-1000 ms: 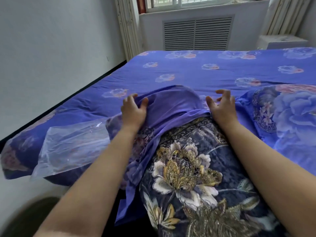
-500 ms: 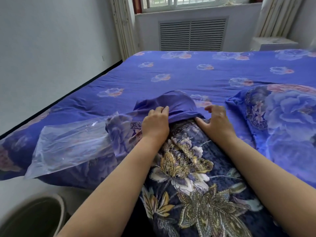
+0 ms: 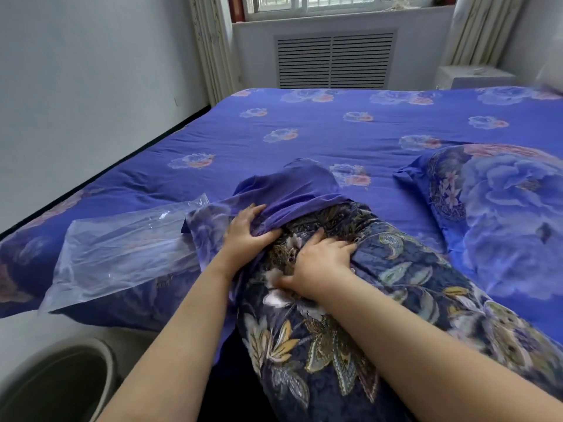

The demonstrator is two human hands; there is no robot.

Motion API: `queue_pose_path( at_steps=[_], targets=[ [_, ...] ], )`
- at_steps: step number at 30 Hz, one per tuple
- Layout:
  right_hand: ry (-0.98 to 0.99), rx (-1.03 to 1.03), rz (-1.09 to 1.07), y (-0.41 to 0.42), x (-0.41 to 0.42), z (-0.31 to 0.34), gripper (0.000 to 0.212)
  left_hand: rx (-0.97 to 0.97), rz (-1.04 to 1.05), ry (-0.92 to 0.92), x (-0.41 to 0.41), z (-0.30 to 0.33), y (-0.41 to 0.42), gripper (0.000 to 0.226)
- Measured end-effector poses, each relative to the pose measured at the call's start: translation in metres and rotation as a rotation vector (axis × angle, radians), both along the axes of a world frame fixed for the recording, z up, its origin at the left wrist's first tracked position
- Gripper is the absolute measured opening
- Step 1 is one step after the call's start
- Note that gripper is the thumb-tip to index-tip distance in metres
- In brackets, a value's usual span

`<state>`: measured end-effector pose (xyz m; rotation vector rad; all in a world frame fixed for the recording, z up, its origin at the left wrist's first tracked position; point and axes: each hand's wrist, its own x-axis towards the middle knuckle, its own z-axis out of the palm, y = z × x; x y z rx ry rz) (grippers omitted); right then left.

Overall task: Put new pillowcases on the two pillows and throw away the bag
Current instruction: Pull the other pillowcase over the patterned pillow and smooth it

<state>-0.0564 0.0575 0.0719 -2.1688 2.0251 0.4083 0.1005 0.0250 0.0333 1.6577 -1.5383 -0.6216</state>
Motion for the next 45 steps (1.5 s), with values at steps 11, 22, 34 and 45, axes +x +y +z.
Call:
queue_pose_path(
  at_steps=[11, 22, 34, 45],
  targets=[
    [-0.552, -0.449, 0.119, -0.046, -0.031, 0.004, 0.014, 0.175, 0.390, 0.175, 0.017, -0.039, 0.053, 0.077],
    [-1.052, -0.114, 0.200, -0.100, -0.024, 0.130, 0.012, 0.236, 0.144, 0.995, -0.029, -0.023, 0.049, 0.037],
    [-0.094, -0.439, 0.353, -0.045, 0.011, 0.004, 0.093, 0.328, 0.355, 1.017, 0.030, -0.035, 0.022, 0.051],
    [0.014, -0.259, 0.273, -0.041, 0.015, -0.035, 0.033, 0.132, 0.350, 0.996, 0.009, -0.031, 0.015, 0.022]
  ],
)
